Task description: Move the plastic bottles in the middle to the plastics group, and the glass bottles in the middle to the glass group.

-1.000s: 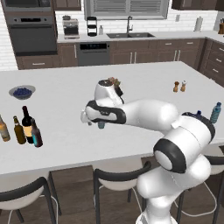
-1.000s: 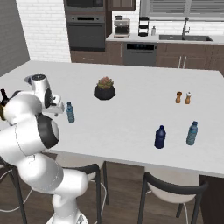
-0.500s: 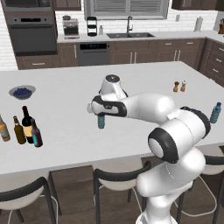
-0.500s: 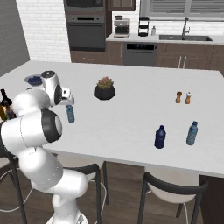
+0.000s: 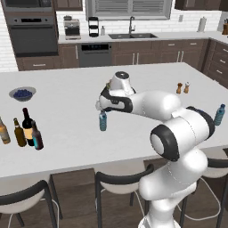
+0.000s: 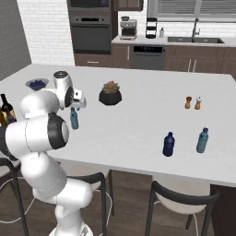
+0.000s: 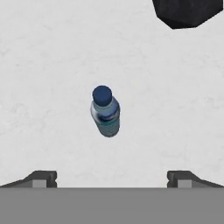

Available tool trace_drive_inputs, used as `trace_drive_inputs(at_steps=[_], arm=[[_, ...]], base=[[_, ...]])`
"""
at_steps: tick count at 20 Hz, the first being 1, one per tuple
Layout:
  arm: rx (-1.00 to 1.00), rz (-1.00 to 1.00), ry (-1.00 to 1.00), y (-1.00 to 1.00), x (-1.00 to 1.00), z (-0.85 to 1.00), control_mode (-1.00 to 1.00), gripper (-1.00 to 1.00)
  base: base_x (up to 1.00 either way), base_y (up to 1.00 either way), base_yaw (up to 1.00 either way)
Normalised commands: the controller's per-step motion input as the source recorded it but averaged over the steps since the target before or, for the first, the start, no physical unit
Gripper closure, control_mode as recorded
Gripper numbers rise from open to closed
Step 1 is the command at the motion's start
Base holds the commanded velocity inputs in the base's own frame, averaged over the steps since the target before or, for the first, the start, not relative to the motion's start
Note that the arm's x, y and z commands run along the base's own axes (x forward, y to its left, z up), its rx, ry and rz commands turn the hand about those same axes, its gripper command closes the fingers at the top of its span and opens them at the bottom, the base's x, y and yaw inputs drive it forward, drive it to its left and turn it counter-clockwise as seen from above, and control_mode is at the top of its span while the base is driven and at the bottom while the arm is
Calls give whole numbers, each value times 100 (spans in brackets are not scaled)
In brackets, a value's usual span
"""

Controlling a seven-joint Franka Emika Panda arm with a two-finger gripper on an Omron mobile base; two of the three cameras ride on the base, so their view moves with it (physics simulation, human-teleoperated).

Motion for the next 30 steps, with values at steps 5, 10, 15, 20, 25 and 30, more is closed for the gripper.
trace_drive_inputs(at_steps=[5,10,15,20,25,30], arm=[[0,0,0,7,20,-13,-100,-100],[0,0,0,6,17,-19,-100,-100],[0,0,0,5,14,-20,-100,-100],[0,5,-3,15,21,-20,-100,-100],[0,6,-1,0,23,-11,-100,-100],[0,5,0,0,13,-11,-100,-100]], base=[[0,0,0],[0,0,0],[0,0,0],[0,0,0],[0,0,0],[0,0,0]])
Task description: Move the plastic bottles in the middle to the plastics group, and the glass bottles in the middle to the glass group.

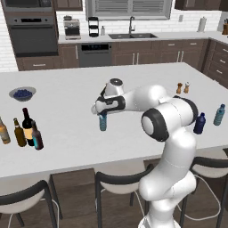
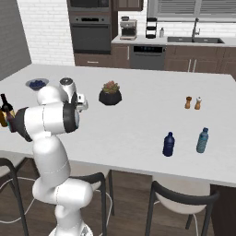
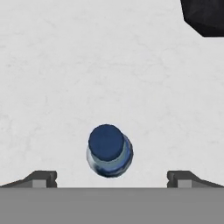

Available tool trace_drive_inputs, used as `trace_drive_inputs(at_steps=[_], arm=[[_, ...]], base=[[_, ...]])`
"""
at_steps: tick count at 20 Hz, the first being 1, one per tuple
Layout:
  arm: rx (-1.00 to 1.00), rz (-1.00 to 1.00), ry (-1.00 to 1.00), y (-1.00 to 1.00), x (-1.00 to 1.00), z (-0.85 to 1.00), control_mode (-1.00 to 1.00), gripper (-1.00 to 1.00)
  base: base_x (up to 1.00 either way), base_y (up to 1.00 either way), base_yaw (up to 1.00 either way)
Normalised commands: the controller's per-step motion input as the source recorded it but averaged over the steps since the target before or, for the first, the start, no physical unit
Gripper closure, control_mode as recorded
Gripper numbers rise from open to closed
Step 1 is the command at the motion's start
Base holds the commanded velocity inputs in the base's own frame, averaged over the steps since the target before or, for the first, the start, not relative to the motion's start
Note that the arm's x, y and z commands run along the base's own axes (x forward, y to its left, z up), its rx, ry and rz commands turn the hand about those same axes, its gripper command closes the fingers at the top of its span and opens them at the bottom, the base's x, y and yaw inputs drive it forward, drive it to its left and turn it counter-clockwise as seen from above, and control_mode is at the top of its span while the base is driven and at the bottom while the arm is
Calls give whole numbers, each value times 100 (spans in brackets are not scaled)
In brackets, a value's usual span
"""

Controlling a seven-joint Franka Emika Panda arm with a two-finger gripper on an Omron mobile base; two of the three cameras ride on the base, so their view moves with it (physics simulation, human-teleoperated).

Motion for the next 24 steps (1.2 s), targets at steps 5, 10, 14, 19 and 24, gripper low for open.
trace_drive_inputs(at_steps=[5,10,14,19,24], arm=[[0,4,0,0,3,-12,-100,-100],[0,4,-2,0,8,-20,-100,-100],[0,3,-4,0,9,-15,-100,-100],[0,3,-1,2,9,-7,-100,-100],[0,3,0,1,4,-1,-100,-100]], base=[[0,0,0],[0,0,0],[0,0,0],[0,0,0],[0,0,0]])
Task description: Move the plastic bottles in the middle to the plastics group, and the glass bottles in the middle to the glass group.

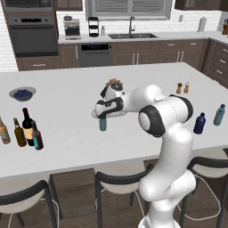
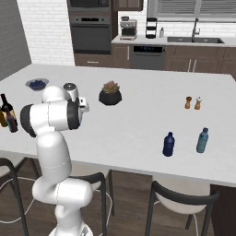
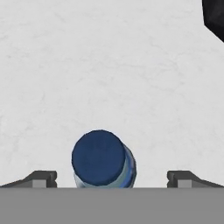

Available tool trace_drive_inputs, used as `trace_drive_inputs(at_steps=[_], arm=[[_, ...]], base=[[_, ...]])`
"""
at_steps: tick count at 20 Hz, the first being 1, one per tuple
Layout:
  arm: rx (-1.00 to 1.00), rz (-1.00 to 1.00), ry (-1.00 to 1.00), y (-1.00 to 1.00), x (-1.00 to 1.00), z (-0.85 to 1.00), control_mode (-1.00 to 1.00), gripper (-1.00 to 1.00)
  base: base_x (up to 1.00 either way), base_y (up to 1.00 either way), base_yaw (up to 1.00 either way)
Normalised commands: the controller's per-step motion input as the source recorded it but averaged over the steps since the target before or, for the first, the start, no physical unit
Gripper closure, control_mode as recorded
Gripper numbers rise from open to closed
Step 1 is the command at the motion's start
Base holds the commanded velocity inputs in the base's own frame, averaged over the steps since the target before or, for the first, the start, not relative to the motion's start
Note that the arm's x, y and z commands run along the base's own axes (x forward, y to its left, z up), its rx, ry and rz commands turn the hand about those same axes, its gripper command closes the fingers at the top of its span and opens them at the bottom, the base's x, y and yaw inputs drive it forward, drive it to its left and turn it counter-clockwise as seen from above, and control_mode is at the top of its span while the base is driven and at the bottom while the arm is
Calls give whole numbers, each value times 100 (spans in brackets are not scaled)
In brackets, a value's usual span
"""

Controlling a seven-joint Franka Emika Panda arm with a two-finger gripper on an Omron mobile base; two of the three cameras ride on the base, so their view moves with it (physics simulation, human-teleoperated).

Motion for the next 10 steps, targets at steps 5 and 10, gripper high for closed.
trace_drive_inputs(at_steps=[5,10], arm=[[0,3,0,0,0,0,-100,-100],[0,4,-2,0,0,0,-100,-100]], base=[[0,0,0],[0,0,0]])
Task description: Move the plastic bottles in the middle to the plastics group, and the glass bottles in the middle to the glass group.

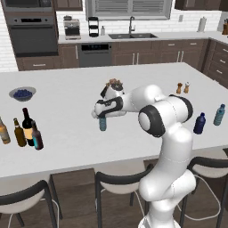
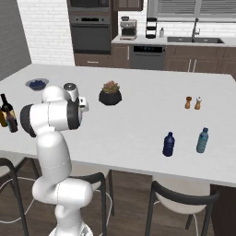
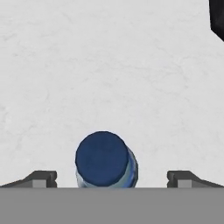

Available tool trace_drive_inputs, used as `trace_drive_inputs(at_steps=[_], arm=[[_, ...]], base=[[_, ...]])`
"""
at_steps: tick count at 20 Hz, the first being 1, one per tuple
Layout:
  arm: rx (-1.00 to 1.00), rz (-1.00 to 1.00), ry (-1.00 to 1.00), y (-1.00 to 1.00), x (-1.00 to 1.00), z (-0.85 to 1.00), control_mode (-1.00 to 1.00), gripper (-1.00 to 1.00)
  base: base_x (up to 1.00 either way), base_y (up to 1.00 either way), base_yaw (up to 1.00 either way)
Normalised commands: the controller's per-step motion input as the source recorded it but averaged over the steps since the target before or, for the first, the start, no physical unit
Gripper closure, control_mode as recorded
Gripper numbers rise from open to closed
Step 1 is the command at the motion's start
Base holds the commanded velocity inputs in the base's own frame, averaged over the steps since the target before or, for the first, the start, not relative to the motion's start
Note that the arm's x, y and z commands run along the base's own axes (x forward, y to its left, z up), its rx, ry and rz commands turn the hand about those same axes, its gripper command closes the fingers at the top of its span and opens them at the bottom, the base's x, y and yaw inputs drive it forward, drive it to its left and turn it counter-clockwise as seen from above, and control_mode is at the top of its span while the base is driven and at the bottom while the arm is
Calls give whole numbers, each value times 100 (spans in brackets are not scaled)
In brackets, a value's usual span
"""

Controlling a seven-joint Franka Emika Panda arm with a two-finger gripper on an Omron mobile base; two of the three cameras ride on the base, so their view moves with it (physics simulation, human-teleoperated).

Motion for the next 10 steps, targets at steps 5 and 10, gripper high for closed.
trace_drive_inputs(at_steps=[5,10], arm=[[0,7,-6,1,0,0,-100,-100],[0,7,-3,0,0,-3,-100,-100]], base=[[0,0,0],[0,0,0]])
